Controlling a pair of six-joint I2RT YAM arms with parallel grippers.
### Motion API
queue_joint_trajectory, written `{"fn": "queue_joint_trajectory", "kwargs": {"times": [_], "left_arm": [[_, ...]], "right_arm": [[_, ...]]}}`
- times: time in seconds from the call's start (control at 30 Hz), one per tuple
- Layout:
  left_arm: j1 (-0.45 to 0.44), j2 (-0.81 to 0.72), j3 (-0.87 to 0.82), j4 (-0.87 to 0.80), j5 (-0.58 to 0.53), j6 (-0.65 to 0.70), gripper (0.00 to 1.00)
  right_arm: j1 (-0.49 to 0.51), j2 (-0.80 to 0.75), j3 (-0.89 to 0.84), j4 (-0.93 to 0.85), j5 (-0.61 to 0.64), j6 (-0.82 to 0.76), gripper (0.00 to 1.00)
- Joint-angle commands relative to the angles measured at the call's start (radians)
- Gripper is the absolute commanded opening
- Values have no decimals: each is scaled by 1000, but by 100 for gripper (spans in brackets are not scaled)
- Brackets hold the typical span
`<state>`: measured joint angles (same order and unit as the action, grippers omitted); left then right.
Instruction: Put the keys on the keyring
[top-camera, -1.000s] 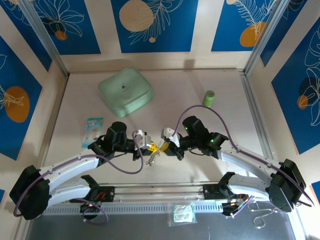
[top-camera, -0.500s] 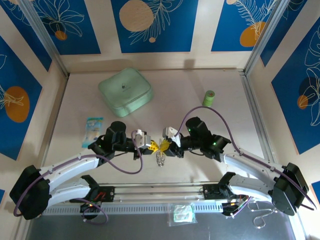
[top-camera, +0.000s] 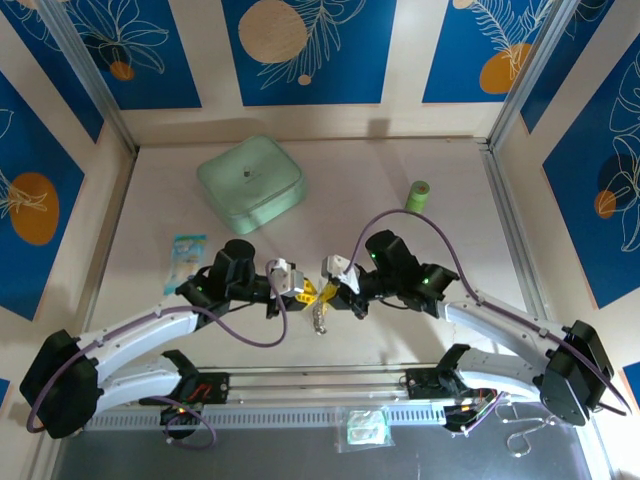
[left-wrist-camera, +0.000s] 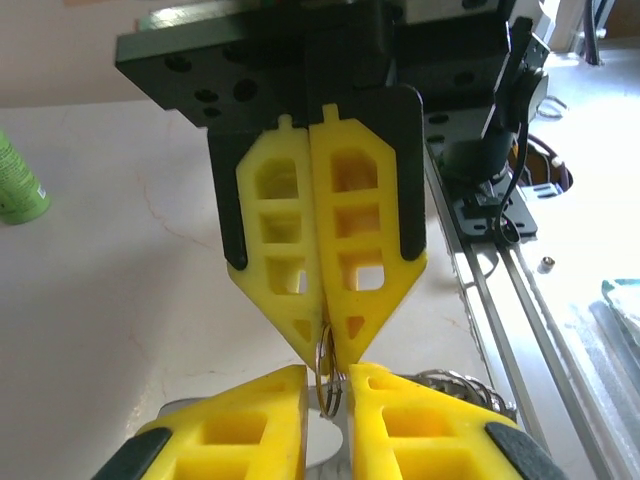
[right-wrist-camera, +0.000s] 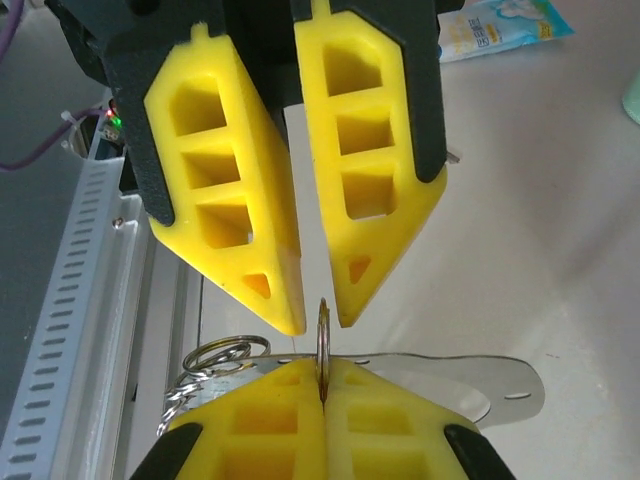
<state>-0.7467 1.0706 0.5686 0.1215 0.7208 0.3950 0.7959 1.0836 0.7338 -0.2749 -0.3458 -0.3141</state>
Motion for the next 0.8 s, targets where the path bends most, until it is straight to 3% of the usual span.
{"fn": "queue_joint_trajectory", "kwargs": {"times": [0.0,0.17,0.33,0.4,0.53,0.67,0.77], "left_arm": [[-9,8,69,-123,-1,92,15],[-9,31,98,-158,2,114,13],[-9,36,106,-169,3,120,0],[-9,28,98,-162,3,118,0],[-10,2,35,-28,11,39,0],[-9,1,-46,190,26,-97,0],[-9,11,-68,255,34,-145,0]], "right_arm": [[15,22,106,-162,20,-106,0],[42,59,184,-227,32,-156,0],[66,71,205,-226,55,-157,0],[58,43,173,-186,55,-133,8],[11,-39,54,-41,-20,-37,24],[-2,-68,-54,120,-67,61,28],[-2,-68,-101,180,-58,97,28]]}}
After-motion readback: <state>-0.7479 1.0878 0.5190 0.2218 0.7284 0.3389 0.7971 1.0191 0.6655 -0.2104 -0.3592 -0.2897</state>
